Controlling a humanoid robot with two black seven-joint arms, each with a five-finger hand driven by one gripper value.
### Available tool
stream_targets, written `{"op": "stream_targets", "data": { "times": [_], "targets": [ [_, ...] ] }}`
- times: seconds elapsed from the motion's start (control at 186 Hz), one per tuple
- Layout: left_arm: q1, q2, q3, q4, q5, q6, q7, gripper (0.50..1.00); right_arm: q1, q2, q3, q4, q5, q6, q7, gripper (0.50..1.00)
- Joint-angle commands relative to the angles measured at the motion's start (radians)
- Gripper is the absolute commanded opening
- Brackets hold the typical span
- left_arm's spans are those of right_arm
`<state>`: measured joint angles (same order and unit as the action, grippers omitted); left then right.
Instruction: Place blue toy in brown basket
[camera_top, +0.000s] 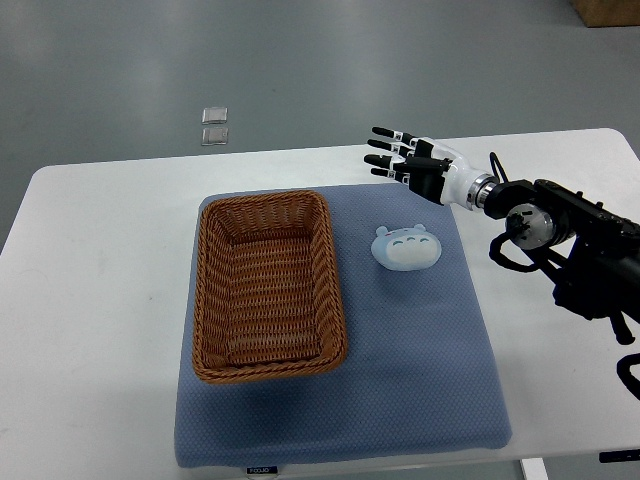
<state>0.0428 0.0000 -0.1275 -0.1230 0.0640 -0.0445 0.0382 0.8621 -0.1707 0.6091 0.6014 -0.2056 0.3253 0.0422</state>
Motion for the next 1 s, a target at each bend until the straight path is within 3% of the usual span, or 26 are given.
{"op": "stream_targets", "data": {
  "times": [0.0,0.382,0.608,0.995],
  "targets": [
    [0.000,0.000,-0.001,-0.001,-0.001,0.002,0.000,1.000,0.006,0.000,0.001,0.000,0.000,0.001,0.001,0.917],
    [-0.001,0.000,0.006,0.000,0.000,0.000,0.000,1.000,0.011,-0.003,0.001,0.000,0.000,-0.002,0.004,0.917],
    [-0.001,0.000,0.009,0.000,-0.001,0.000,0.000,1.000,0.009,-0.013,0.000,0.001,-0.051,0.043,0.010,0.917],
    [-0.001,0.000,0.011,0.000,0.000,0.000,0.000,1.000,0.018,-0.049,-0.002,0.051,-0.414,0.054,0.108,0.913]
  ]
}}
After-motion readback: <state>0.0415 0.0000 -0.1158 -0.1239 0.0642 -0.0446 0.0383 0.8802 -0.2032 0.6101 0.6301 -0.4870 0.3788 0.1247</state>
